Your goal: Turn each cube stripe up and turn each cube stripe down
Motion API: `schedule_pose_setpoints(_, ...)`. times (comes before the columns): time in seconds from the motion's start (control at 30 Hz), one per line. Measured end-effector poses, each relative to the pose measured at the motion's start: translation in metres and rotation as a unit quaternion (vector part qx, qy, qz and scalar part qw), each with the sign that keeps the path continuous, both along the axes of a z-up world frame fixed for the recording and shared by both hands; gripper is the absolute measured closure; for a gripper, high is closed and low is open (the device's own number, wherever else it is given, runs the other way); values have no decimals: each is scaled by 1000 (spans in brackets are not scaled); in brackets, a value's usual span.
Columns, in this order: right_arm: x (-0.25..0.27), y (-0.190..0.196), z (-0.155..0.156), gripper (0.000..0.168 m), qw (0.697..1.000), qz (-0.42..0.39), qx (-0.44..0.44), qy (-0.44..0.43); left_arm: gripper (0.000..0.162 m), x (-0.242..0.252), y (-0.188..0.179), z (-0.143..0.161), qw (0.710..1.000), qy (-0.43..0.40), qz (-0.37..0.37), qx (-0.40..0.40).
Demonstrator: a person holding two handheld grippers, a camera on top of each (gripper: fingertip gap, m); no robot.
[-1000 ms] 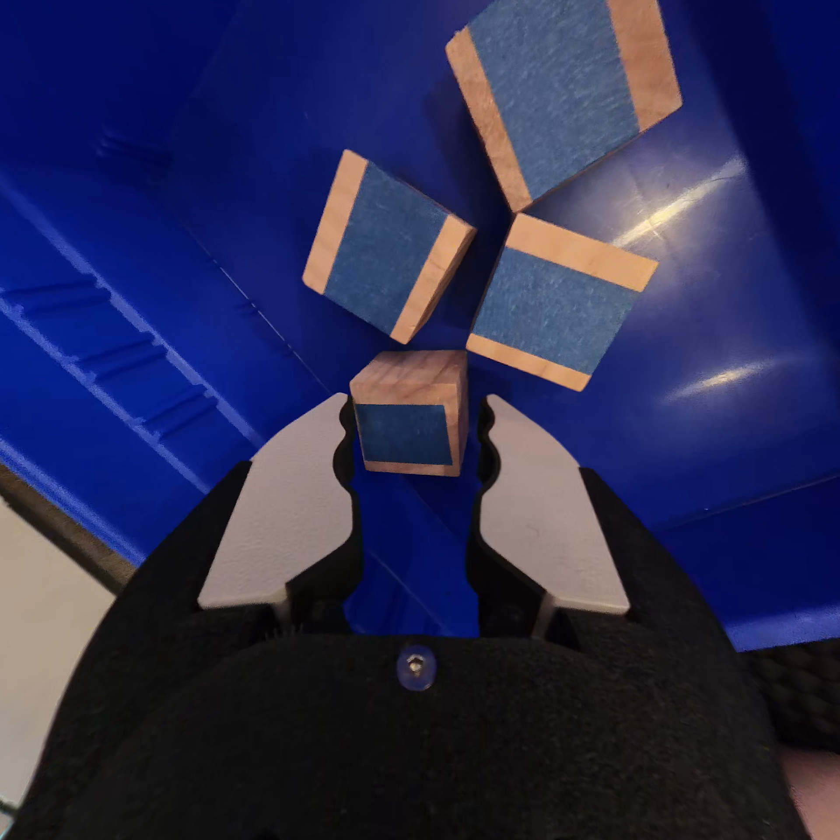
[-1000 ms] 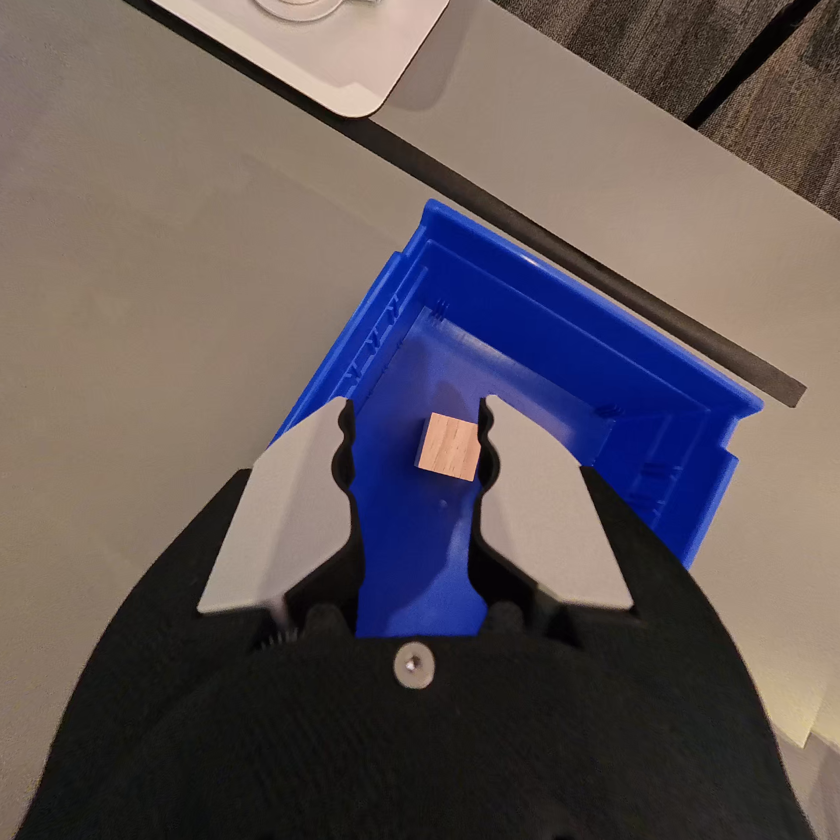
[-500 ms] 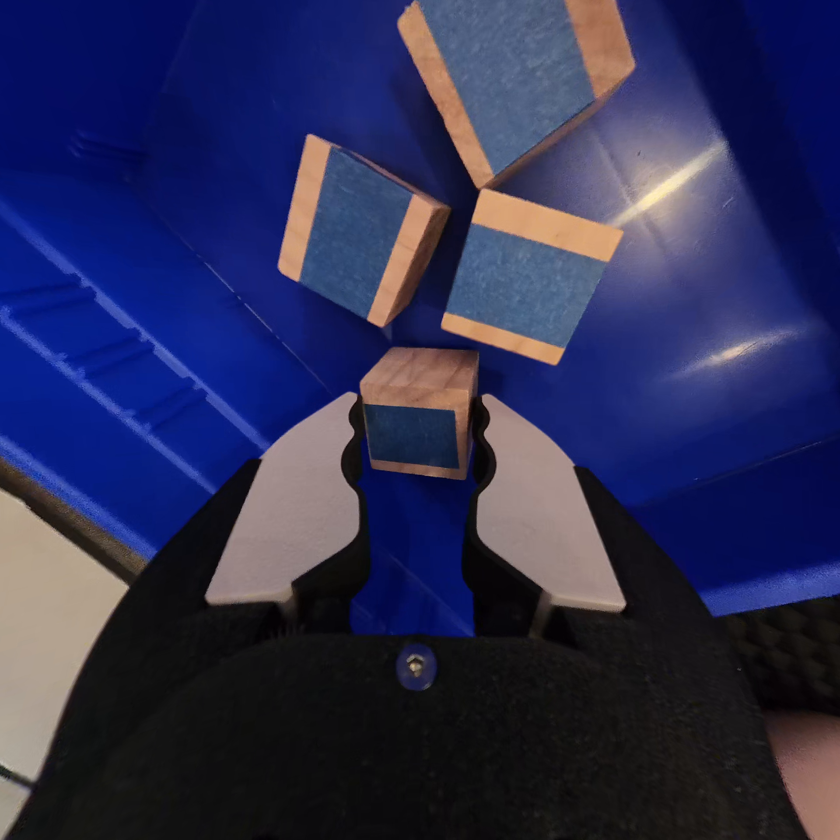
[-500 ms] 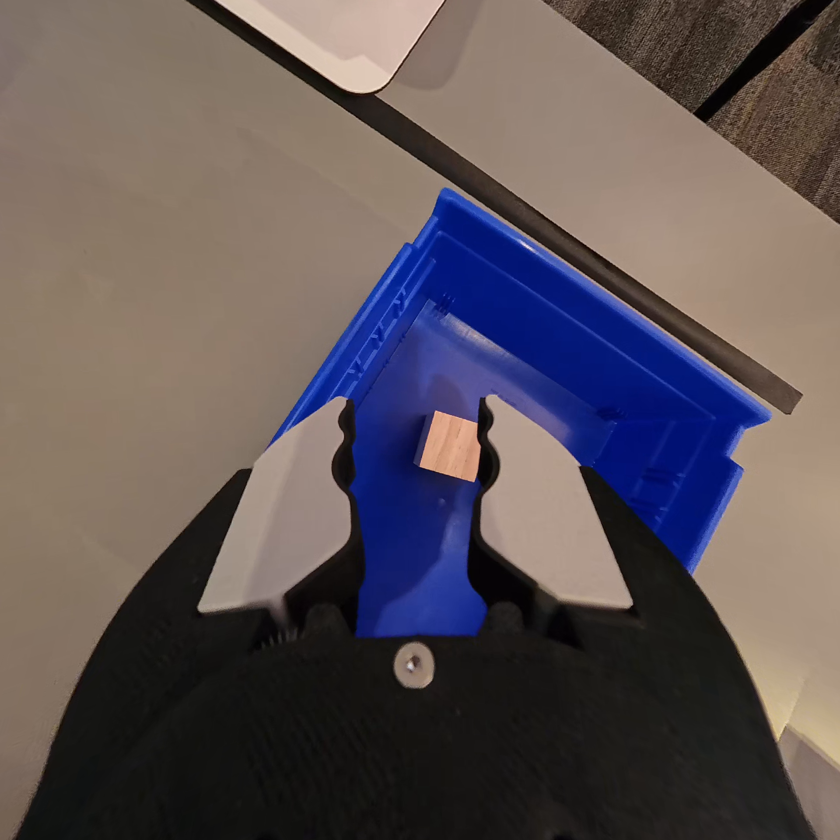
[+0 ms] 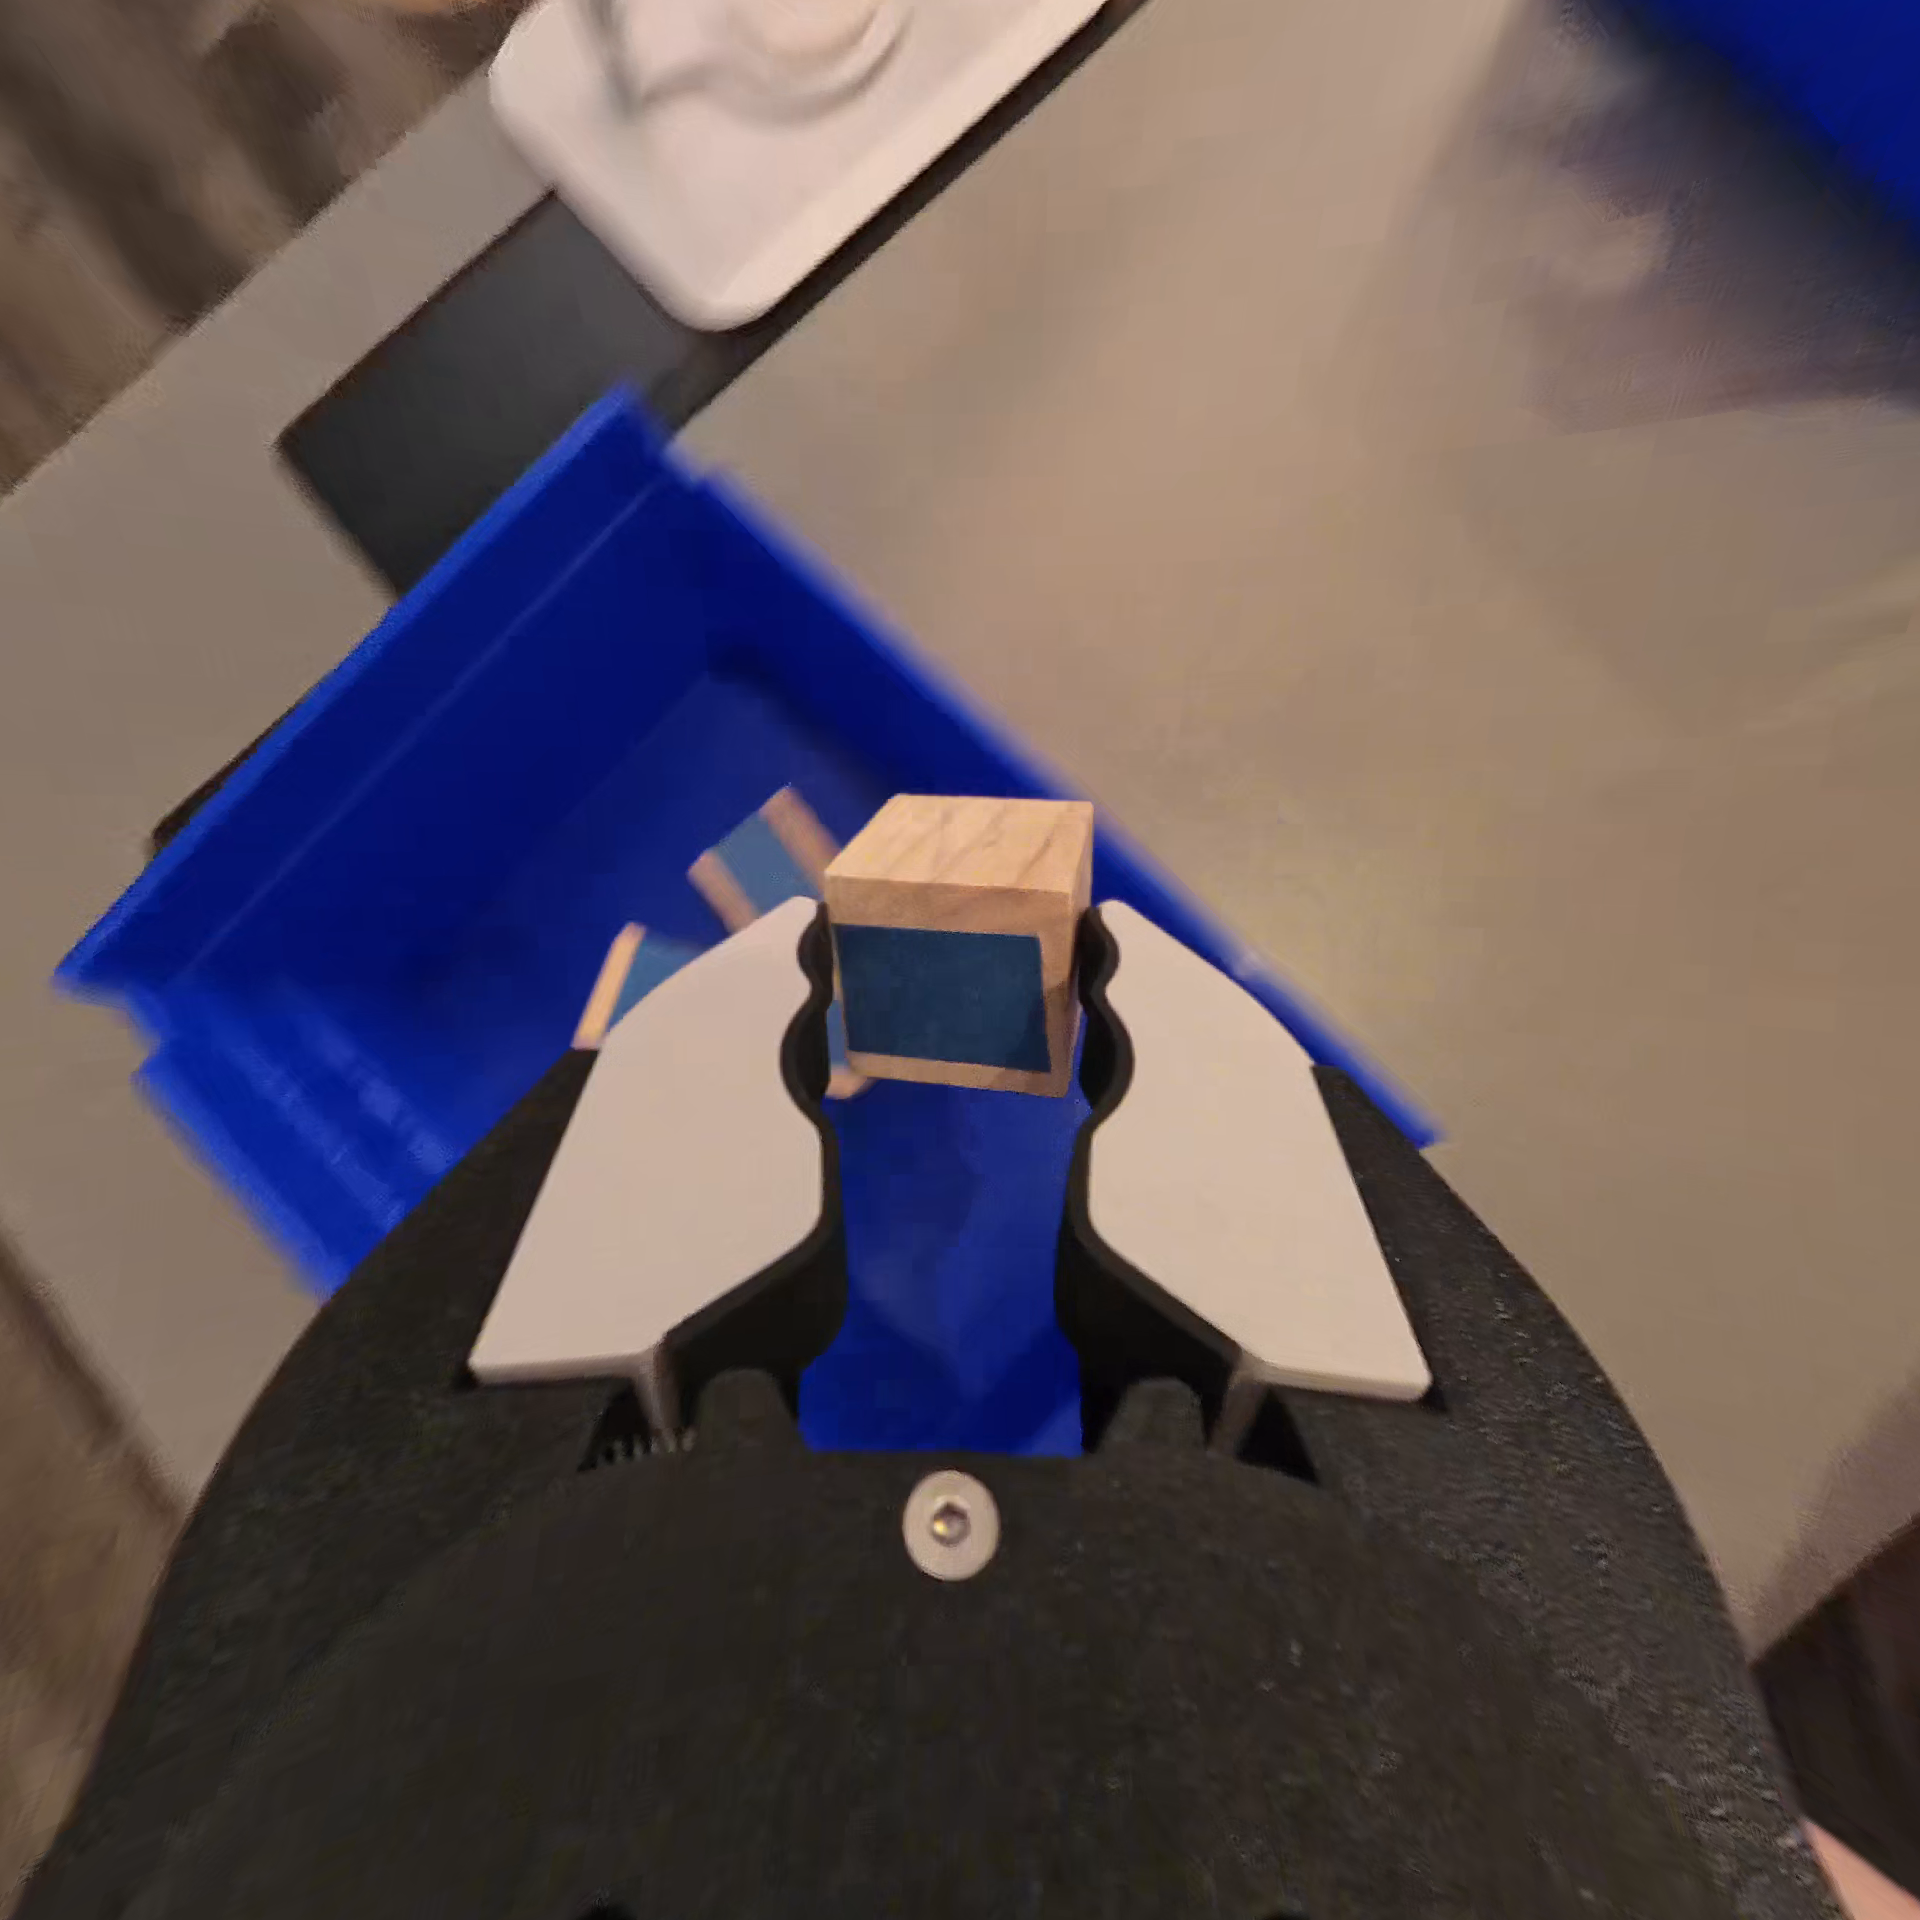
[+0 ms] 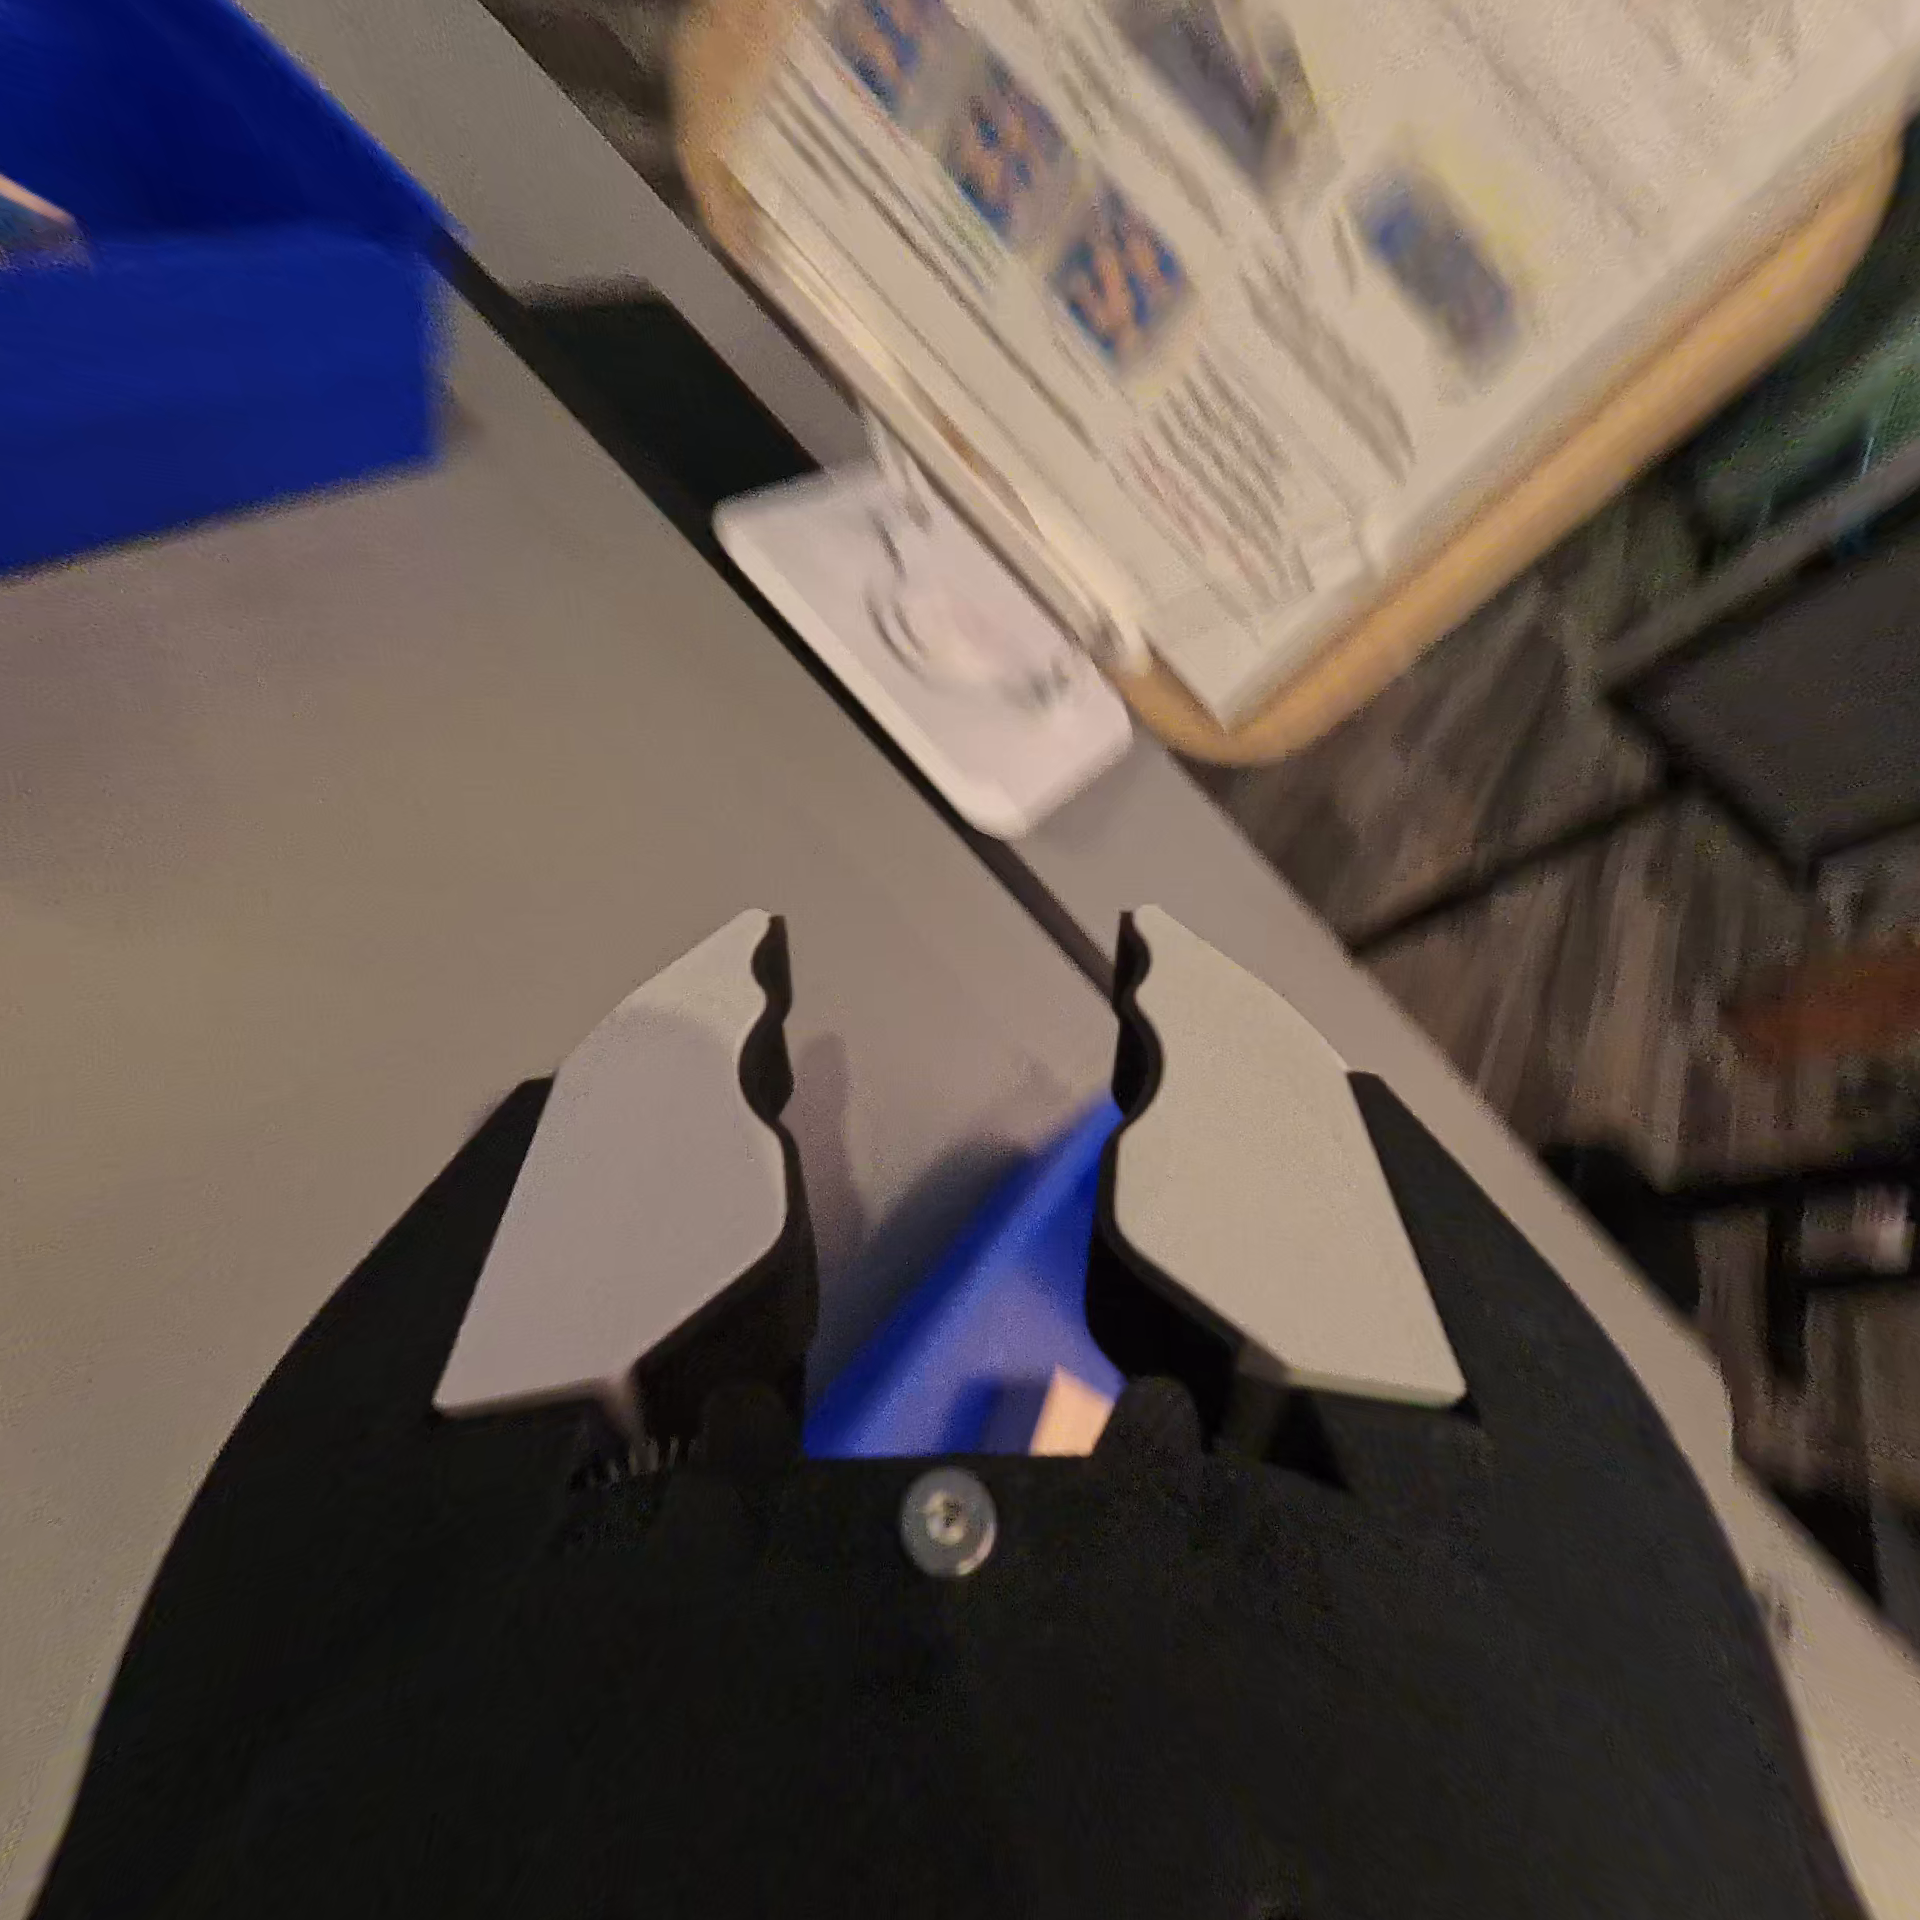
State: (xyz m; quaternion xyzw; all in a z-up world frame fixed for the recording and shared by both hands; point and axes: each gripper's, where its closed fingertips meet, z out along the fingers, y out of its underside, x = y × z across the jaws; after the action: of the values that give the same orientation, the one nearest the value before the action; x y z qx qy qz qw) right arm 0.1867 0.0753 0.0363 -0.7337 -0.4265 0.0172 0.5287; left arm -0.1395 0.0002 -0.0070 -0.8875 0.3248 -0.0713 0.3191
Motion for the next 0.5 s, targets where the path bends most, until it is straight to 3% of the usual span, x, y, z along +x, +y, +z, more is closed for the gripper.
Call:
schedule_pose_setpoints(0.1,-83,-44,4,104,987,133,92,20,116,53,-7,16,994,-84,-63,-1)
schedule_pose_setpoints(0.23,-160,-103,-25,99,958,253,122,59,117,109,-21,20,974,-171,-144,-39)
schedule_pose_setpoints(0.43,-163,-121,-15,103,935,214,265,100,117,165,-60,35,914,-285,-267,-115)
schedule_pose_setpoints(0.5,-161,-125,-9,106,929,222,275,113,117,173,-66,40,900,-307,-284,-124)
